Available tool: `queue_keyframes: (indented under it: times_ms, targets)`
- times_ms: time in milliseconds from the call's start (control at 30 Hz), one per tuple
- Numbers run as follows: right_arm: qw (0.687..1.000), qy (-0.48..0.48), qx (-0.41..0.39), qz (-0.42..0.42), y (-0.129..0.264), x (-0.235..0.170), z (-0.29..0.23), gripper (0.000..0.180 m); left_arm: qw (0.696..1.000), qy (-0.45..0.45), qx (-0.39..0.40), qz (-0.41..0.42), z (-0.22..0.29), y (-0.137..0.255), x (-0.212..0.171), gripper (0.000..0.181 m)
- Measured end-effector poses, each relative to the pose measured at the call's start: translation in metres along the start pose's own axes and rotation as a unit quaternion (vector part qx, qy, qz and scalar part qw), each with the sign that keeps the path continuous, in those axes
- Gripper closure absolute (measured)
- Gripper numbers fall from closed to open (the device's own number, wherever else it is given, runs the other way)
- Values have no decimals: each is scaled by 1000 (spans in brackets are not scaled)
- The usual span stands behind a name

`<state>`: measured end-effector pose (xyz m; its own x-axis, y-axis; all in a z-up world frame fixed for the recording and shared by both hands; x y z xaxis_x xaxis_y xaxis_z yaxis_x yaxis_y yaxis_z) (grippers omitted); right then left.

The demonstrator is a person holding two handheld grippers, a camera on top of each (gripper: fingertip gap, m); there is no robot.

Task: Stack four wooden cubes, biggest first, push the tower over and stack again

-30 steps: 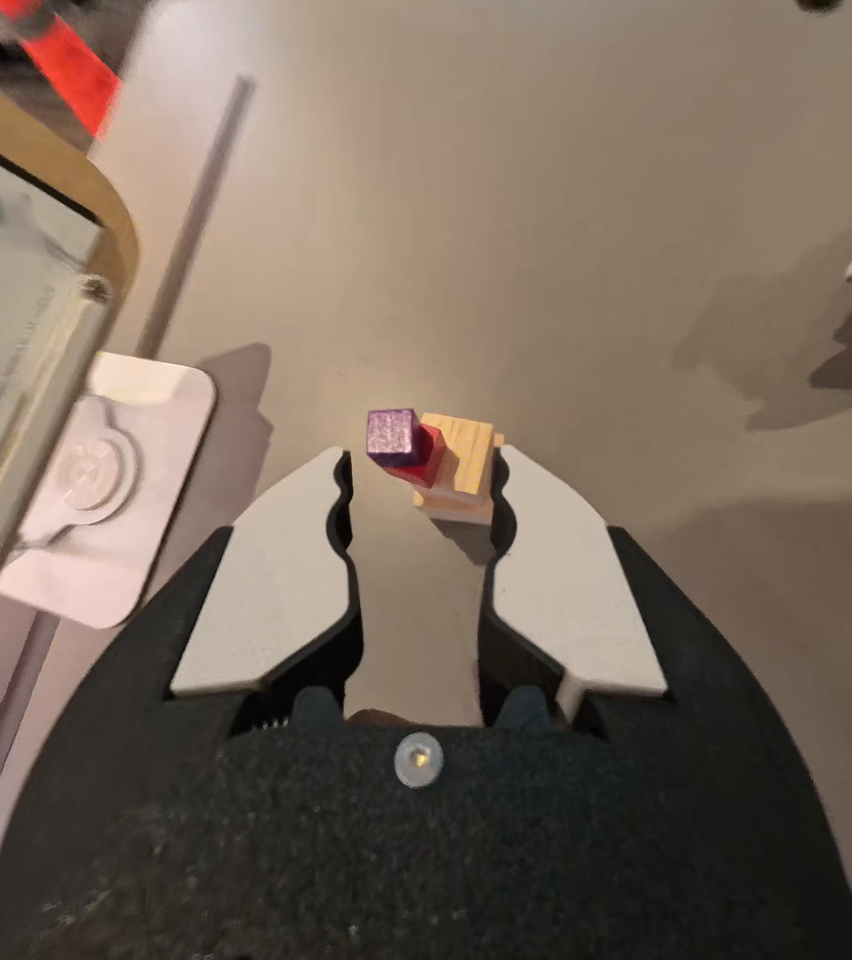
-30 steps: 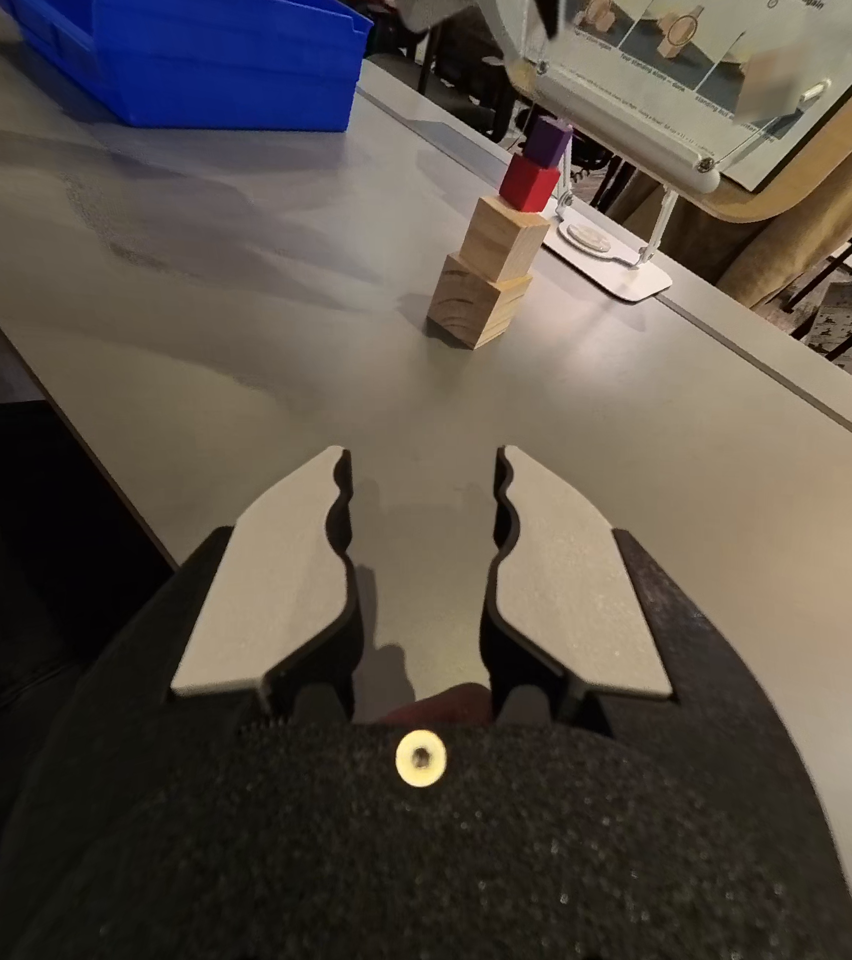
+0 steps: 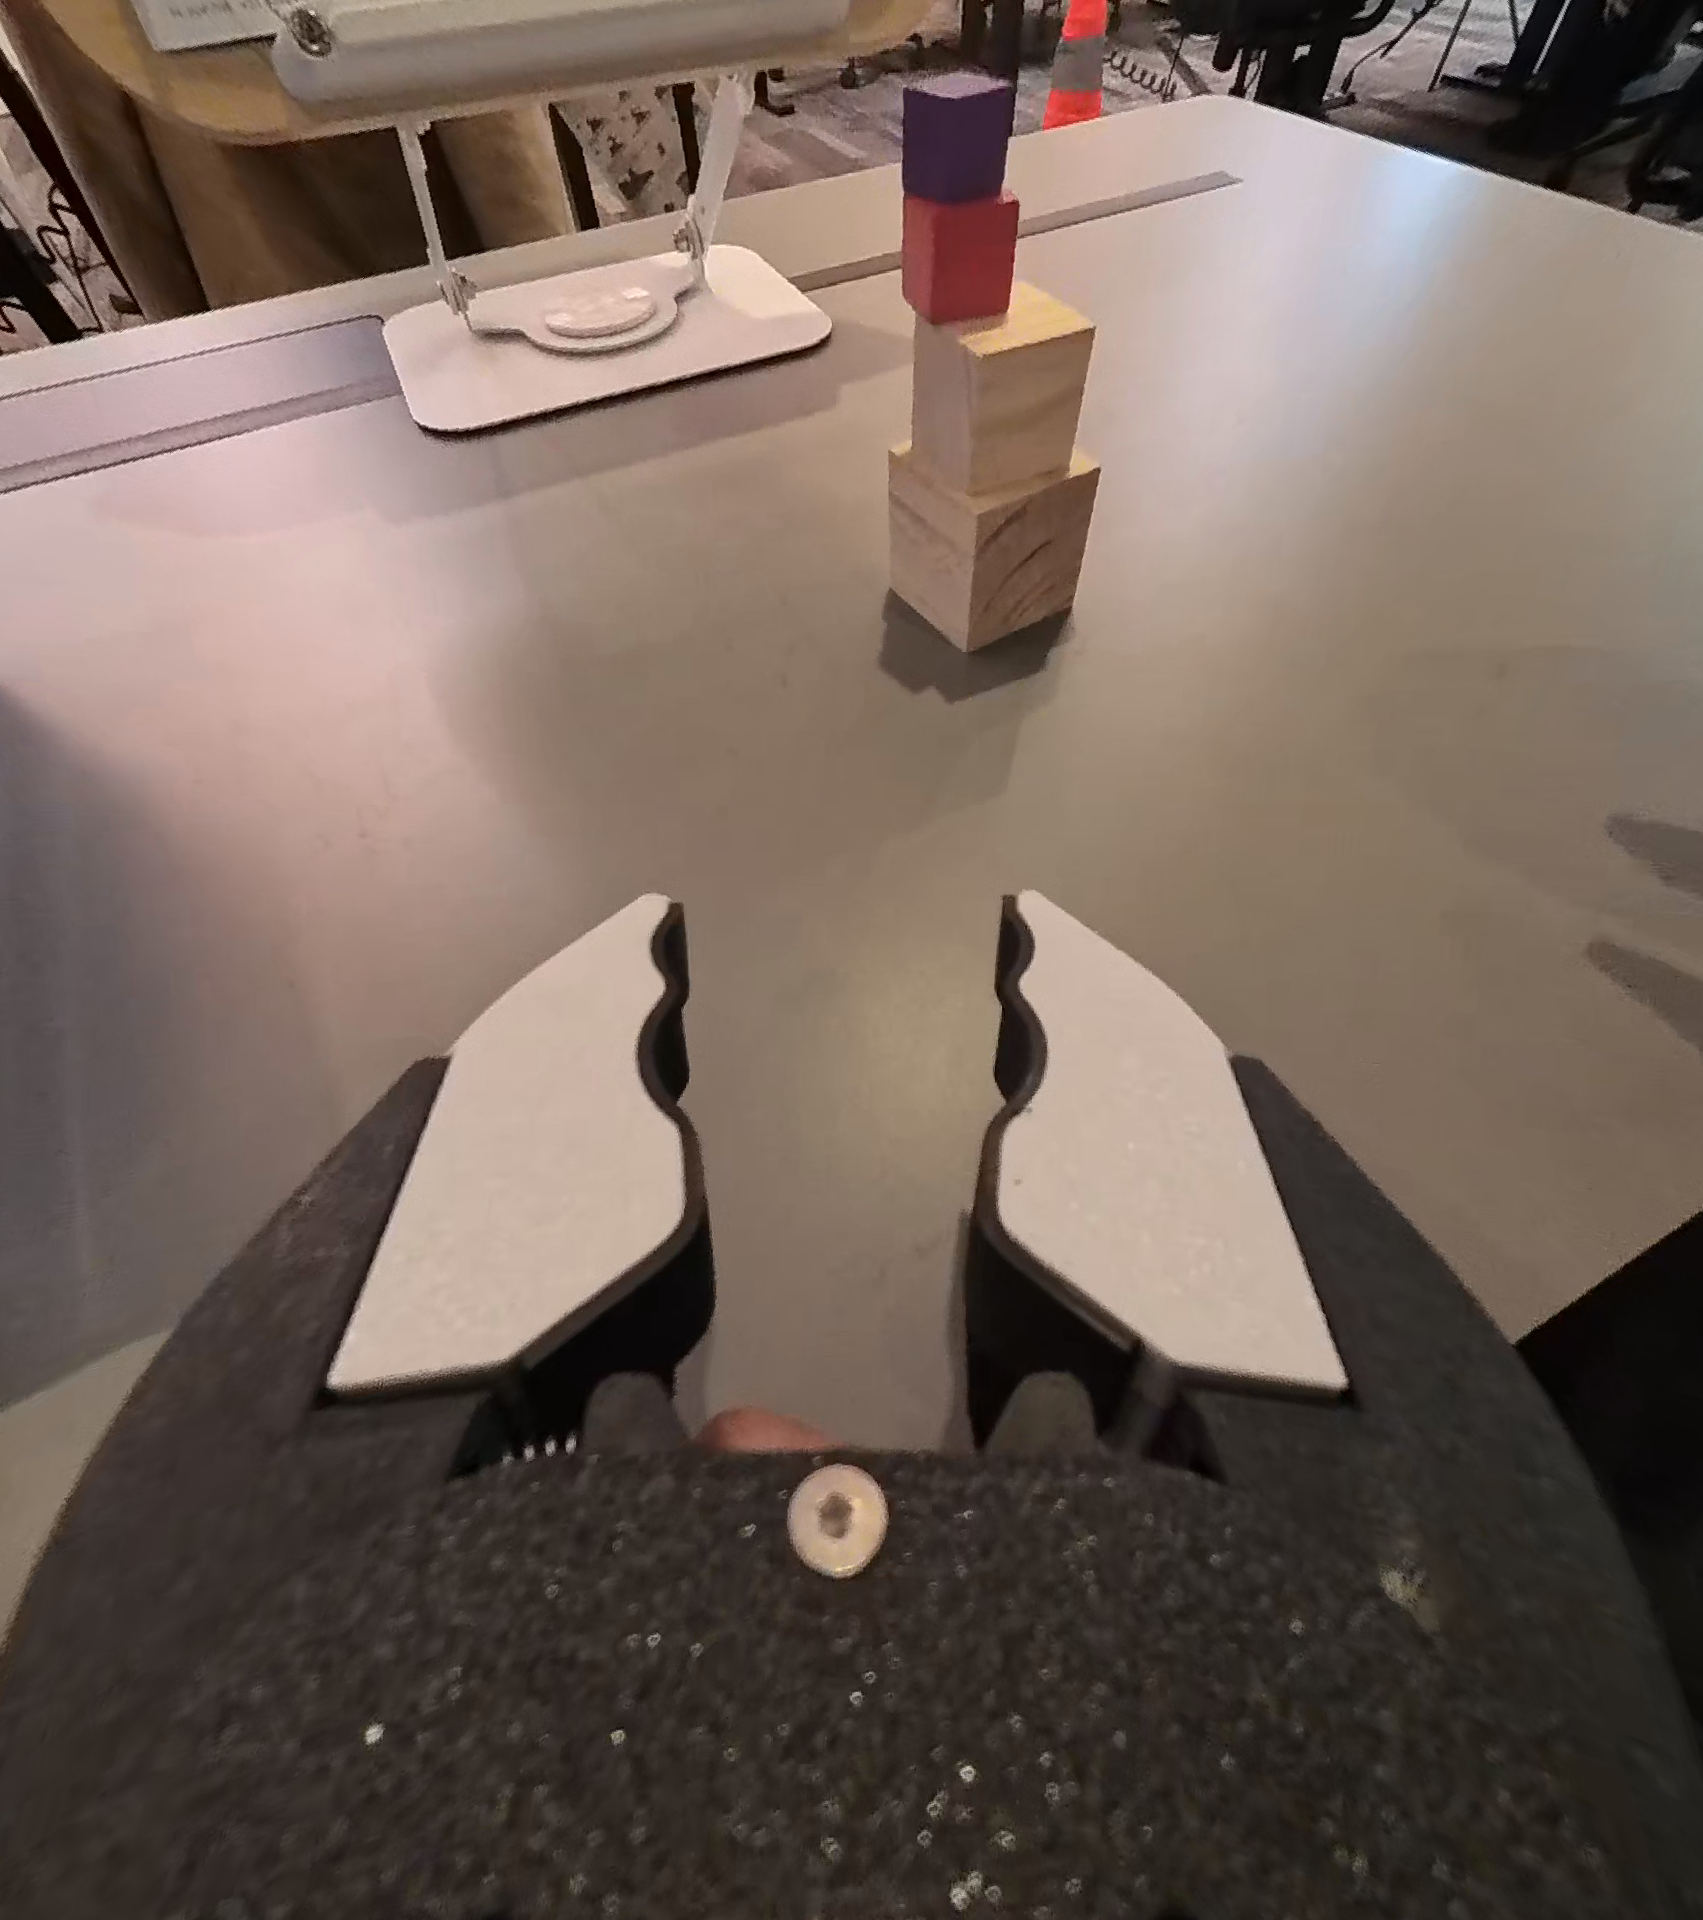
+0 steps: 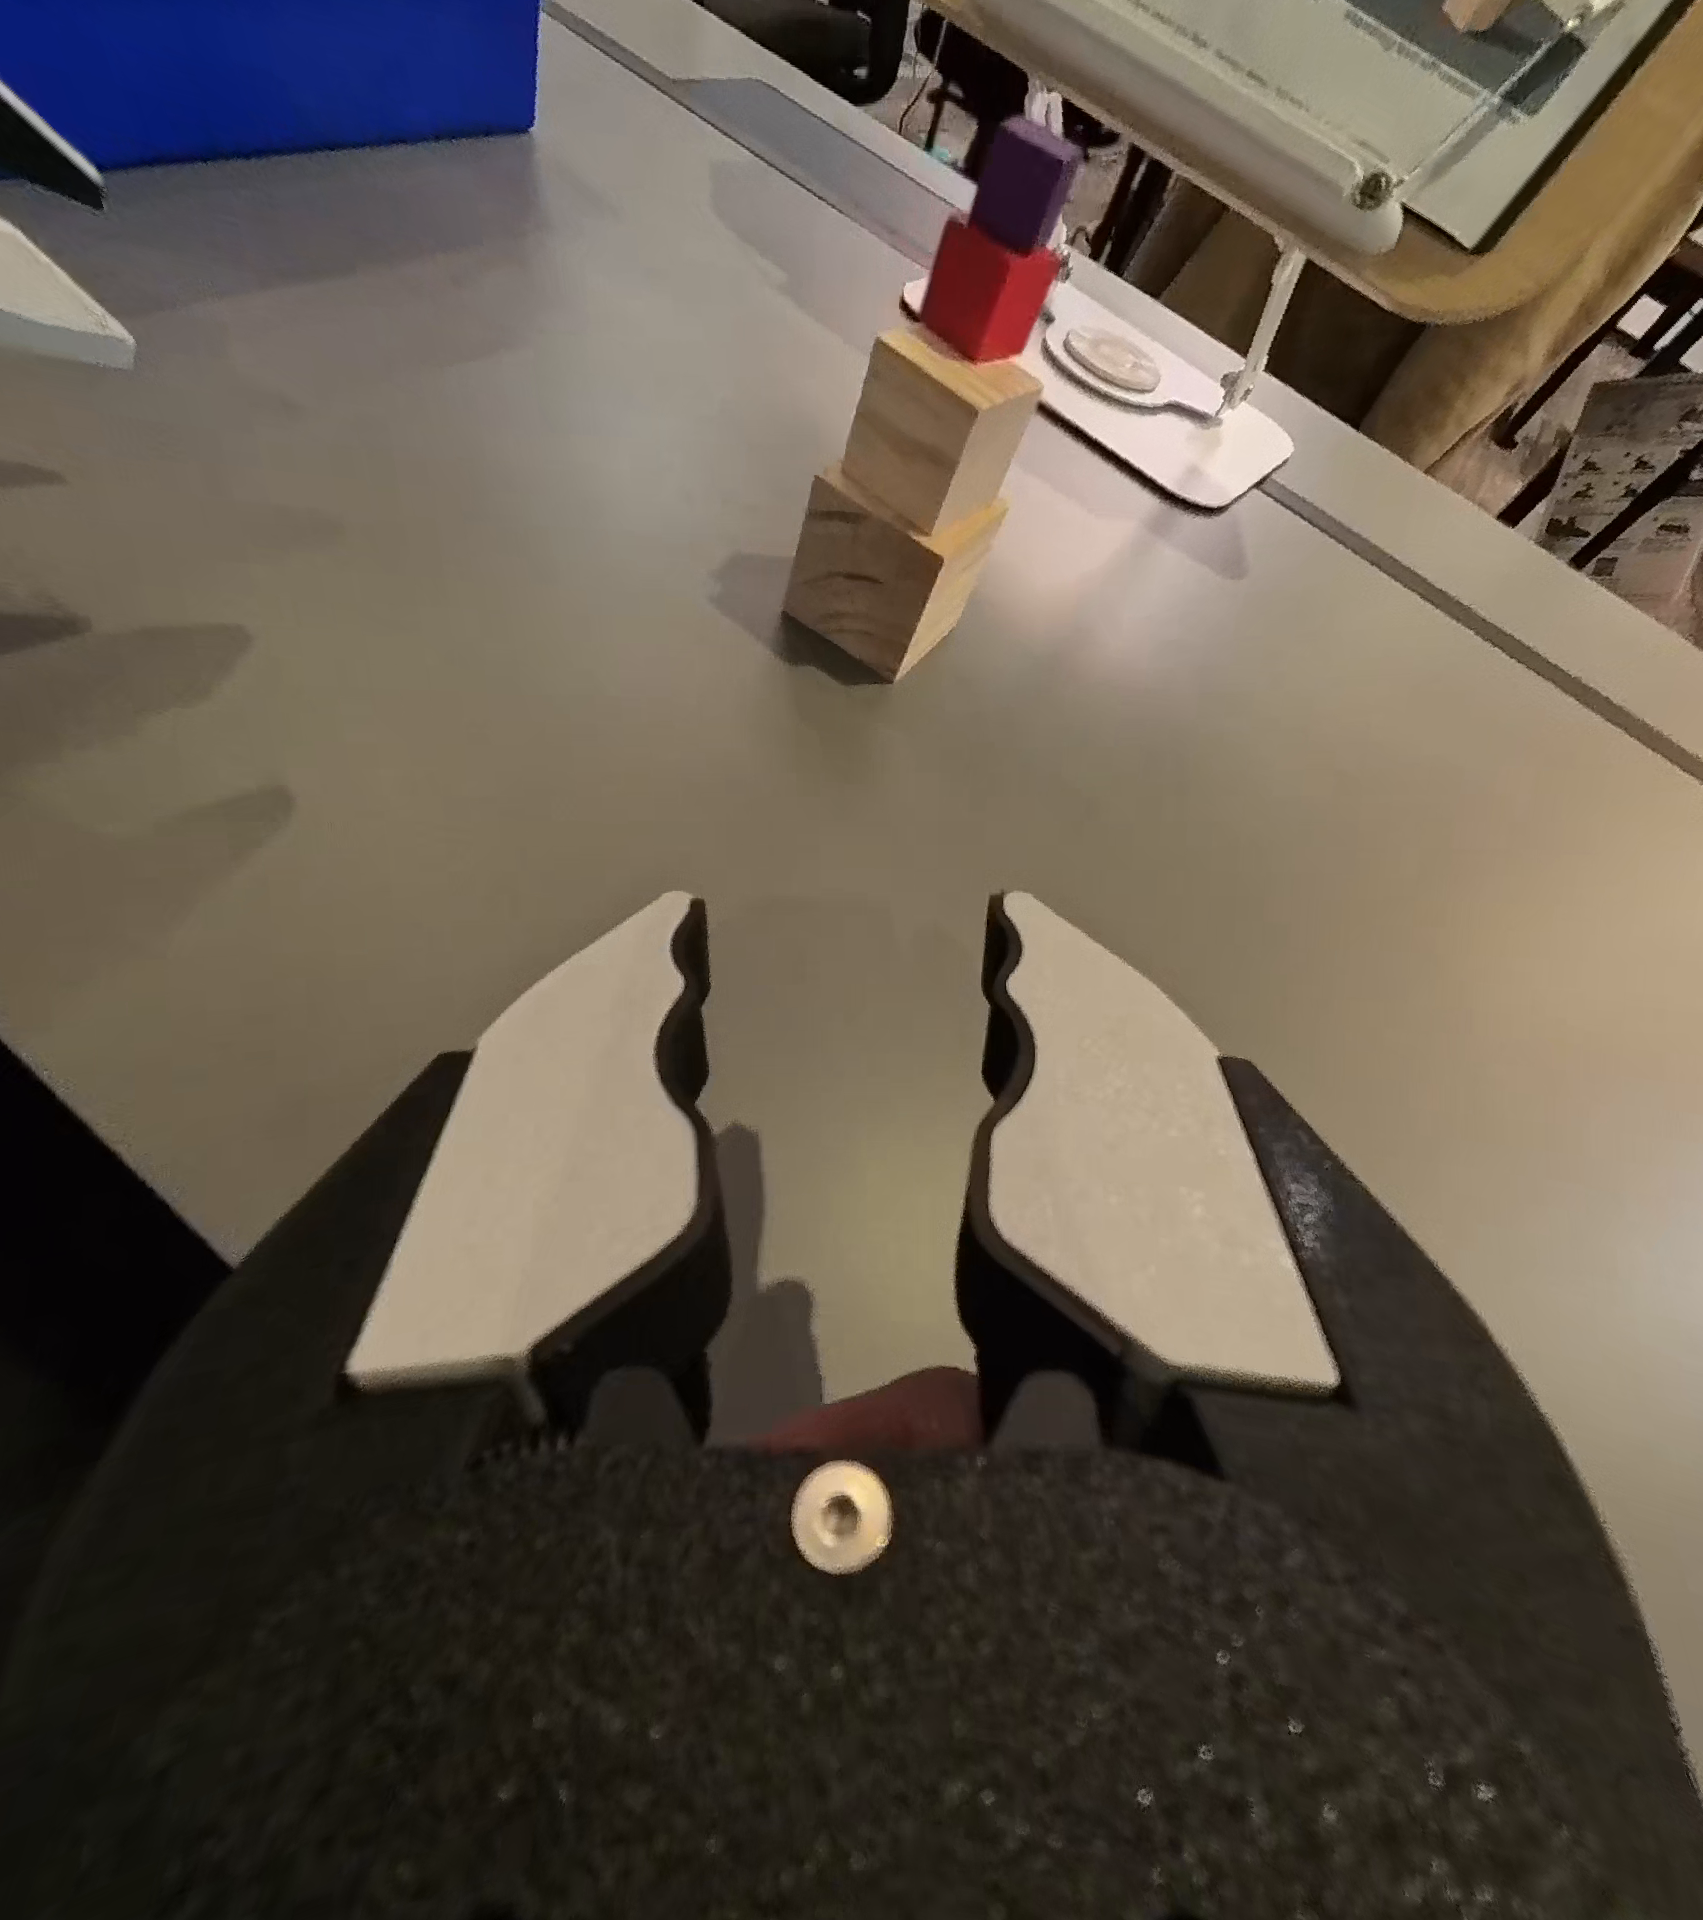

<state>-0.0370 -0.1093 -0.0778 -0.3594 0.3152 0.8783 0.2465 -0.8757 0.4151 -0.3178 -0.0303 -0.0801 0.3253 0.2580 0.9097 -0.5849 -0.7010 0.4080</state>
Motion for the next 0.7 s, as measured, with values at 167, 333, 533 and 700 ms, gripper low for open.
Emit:
queue_keyframes:
  times_ms: [167, 333, 533, 700]
  targets:
    - [993, 94, 67, -22, -28, 17, -4, 180, 1000, -13, -7, -5, 6, -2, 0, 124]
    - [987, 118, 94, -50, -74, 29, -11, 180, 1000, -27, -10, -10, 9, -5, 0, 125]
    - [984, 116, 10, -133, -205, 42, 30, 180, 999, -41, 1, -20, 7, -9, -3, 125]
    - [991, 70, 42, -107, -144, 51, 31, 180, 999, -38, 12, -26, 3, -9, -5, 125]
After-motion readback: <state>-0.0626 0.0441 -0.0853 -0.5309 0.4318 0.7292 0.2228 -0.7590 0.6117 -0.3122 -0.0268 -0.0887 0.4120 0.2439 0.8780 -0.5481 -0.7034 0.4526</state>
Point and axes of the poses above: each gripper's, where its closed fingertips meet, y back along the fingers, x out of its top, z = x × y across the jaws, the point moved 9 cm from there along y, back along the fingers, and after that the axes turned 2 degrees about -y, right-handed, at the moved point
